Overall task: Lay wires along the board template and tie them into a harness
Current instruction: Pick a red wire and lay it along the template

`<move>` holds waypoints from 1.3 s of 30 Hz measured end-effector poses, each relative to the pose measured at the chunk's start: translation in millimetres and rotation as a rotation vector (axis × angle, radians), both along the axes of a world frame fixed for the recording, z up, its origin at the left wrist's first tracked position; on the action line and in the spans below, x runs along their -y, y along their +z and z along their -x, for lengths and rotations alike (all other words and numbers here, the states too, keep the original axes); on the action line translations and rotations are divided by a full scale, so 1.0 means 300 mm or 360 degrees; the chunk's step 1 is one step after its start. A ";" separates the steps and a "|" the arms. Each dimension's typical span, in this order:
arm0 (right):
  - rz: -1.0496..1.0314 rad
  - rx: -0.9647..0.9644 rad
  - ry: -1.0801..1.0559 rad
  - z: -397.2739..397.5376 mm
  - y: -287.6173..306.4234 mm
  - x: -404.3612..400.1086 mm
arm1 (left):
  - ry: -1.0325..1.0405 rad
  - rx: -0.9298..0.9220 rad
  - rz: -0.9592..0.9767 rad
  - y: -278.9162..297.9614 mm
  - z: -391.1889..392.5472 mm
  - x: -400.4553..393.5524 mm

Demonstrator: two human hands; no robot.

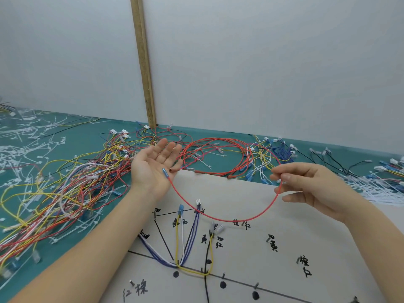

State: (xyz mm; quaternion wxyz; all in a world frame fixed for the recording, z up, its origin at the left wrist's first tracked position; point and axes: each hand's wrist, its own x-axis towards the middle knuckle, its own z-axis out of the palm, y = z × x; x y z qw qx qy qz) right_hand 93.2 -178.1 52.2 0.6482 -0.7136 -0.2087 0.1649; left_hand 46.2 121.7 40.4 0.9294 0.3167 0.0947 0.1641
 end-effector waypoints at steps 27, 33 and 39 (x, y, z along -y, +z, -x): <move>0.1230 0.1319 0.0316 0.188 -0.068 -0.323 | -0.0595 -0.0177 -0.0596 0.024 0.067 0.124; 0.1093 0.1345 0.0066 0.185 -0.063 -0.302 | -0.0851 0.0018 -0.0947 0.023 0.094 0.144; 0.0945 0.1263 0.0009 0.178 -0.027 -0.277 | -0.0814 -0.0054 -0.1915 0.029 0.105 0.129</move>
